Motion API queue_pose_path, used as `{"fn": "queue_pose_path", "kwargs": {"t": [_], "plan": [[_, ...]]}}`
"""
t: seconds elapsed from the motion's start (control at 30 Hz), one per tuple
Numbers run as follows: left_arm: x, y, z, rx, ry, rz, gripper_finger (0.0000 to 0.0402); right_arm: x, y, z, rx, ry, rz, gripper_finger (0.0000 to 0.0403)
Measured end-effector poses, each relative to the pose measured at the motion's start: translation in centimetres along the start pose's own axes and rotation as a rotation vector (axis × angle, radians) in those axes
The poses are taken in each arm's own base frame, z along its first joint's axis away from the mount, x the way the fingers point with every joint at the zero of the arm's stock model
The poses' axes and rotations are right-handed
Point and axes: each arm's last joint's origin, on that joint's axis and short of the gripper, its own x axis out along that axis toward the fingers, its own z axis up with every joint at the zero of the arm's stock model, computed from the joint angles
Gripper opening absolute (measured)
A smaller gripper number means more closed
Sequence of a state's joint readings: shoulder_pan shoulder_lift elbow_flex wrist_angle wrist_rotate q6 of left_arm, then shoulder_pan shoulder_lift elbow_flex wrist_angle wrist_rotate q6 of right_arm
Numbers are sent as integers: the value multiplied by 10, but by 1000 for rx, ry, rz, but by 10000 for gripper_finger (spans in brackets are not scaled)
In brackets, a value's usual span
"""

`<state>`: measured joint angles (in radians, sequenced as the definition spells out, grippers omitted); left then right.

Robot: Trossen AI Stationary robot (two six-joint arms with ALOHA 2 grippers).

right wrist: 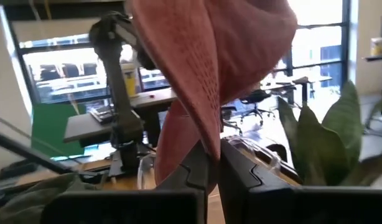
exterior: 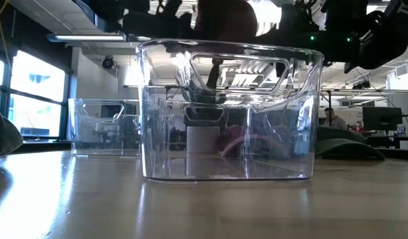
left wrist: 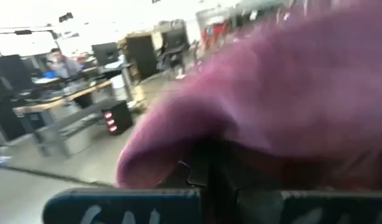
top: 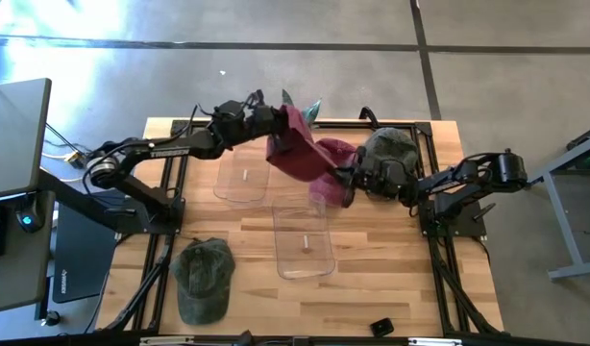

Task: Pick & Place hat
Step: Put the bottom red cap into the bottom transparent bin

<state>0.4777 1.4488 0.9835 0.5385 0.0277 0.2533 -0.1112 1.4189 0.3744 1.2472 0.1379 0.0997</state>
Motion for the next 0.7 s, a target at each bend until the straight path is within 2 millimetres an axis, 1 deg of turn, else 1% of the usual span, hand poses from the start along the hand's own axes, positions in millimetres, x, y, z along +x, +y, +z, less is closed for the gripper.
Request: {"fn": "queue_pose_path", "kwargs": {"t": [0.07,0.13,0.2,0.27,0.37,0.4,0.5,0.63,0.7], "plan": [[0,2,-1,29,15,21,0,0,2,0,-17,-1,-1,8],[0,1,-1,31,17,12,0,0,2,0,-22,-7,-42,11],[-1,-7,2,28,13,-32,0,-1,1,-2,-31,8,-91,12],[-10,-12,12,24,6,-59,0,-1,-1,-3,-39,23,-148,10],[-28,-19,37,23,-28,-91,0,-1,-3,-4,-44,28,-219,8],[-34,-21,40,23,1,-97,0,-1,-3,-4,-44,28,-235,8],[-50,-28,38,34,148,-92,0,-2,-4,-5,-45,31,-260,13],[-73,-27,38,69,319,2,0,-2,-4,-5,-44,31,-258,9],[-77,-25,34,82,395,75,0,-2,-4,-5,-44,32,-250,8]]}}
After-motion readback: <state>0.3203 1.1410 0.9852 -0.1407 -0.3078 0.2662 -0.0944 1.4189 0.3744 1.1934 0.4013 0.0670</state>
